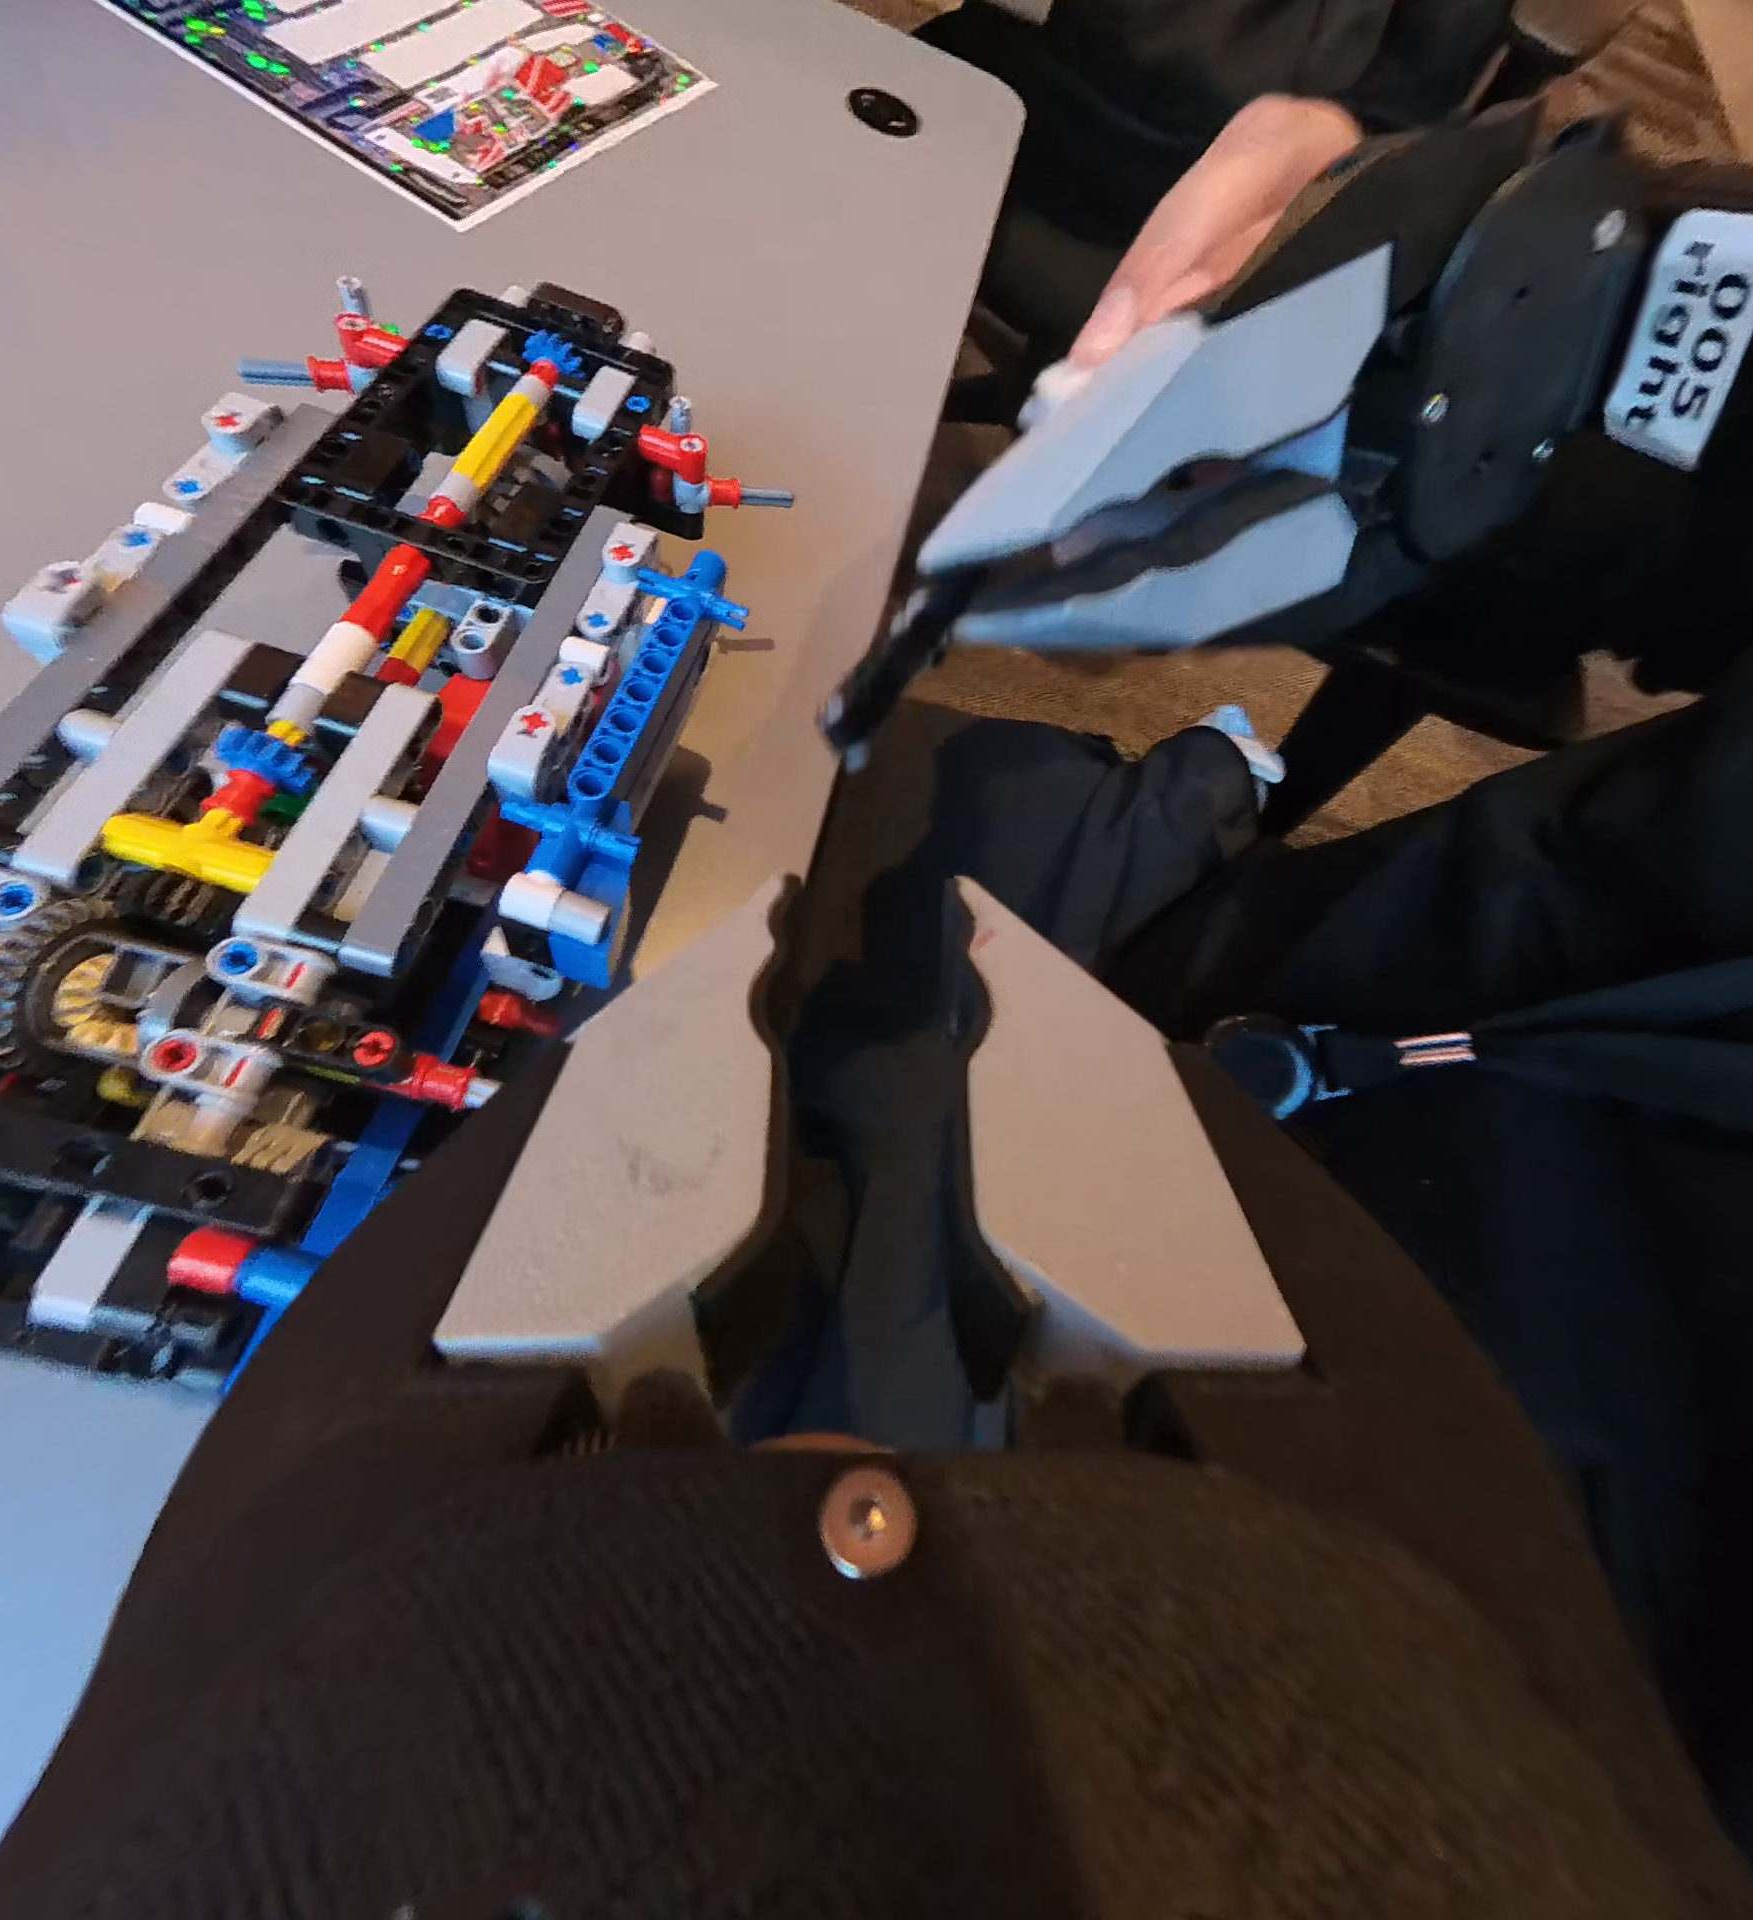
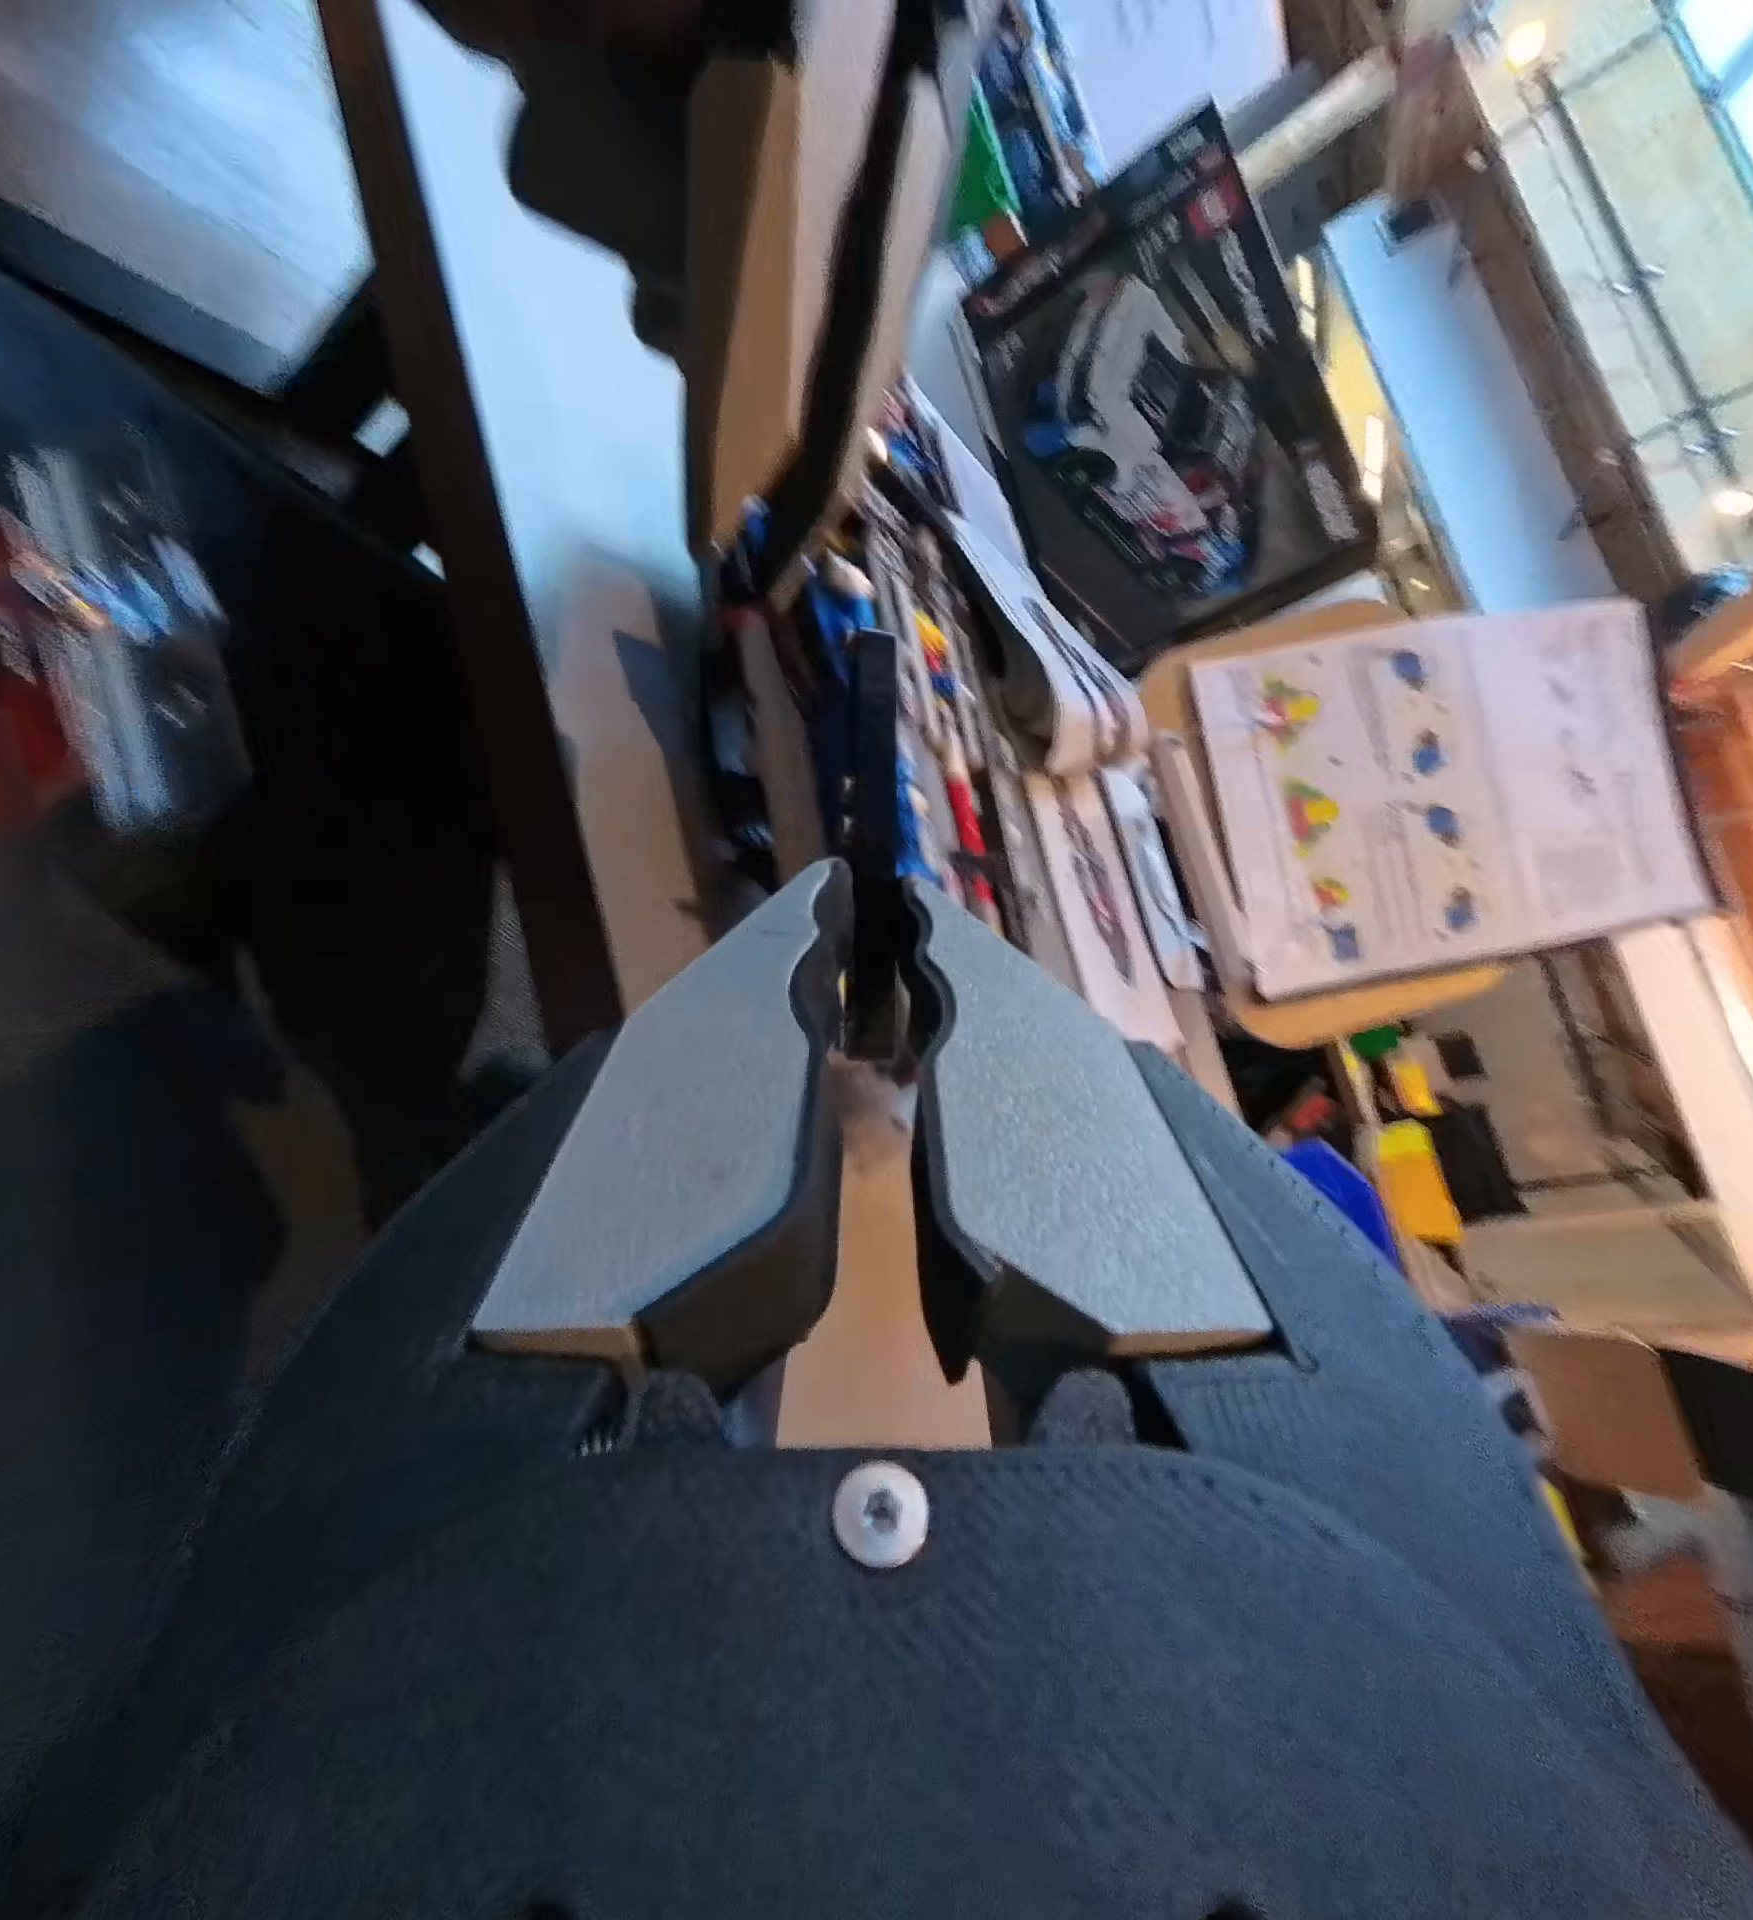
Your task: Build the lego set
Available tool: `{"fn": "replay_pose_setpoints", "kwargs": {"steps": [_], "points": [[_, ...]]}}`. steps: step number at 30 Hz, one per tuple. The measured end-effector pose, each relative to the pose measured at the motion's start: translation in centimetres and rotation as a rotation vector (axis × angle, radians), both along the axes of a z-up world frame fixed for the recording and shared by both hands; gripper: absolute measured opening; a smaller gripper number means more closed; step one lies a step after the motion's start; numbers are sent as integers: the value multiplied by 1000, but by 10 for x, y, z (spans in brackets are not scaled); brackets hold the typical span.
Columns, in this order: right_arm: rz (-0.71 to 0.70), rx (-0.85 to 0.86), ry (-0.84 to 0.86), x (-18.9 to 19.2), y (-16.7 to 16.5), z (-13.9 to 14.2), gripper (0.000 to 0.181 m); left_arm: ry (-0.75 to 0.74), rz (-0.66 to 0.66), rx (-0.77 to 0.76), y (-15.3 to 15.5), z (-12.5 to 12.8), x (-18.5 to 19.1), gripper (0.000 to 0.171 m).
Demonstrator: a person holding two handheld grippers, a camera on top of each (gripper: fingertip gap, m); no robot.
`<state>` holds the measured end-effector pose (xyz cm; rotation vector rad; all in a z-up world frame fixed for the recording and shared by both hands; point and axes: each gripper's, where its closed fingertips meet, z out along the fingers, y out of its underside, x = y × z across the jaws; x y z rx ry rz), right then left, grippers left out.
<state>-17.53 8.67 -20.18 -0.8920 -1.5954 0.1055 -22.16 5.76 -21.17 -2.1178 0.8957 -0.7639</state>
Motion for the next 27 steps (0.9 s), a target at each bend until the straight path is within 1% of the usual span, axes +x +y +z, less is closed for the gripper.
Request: {"fn": "replay_pose_setpoints", "kwargs": {"steps": [1,3,6,9,11,15,17,19,22,24,27], "points": [[-47,30,4,10,11,2,6,16,16,11,2,1,-4,25],[-138,23,22,34,32,4,6,32,39,35,4,5,-11,26],[-255,-63,105,68,66,12,6,49,68,57,8,9,-19,27],[-318,-145,186,89,92,26,6,54,93,64,11,11,-25,27],[-377,-194,187,104,109,25,6,43,131,66,13,14,-30,27],[-478,-347,236,130,134,10,6,-12,211,53,11,21,-39,27],[-511,-307,225,140,141,9,6,0,246,23,10,20,-45,27],[-514,-272,221,144,140,12,6,3,265,11,9,23,-44,28],[-474,-217,223,138,129,21,6,17,274,8,8,26,-37,28],[-465,-166,202,135,125,24,6,44,268,4,7,23,-32,28],[-453,-138,182,129,122,24,6,83,248,0,6,17,-28,28]]}}
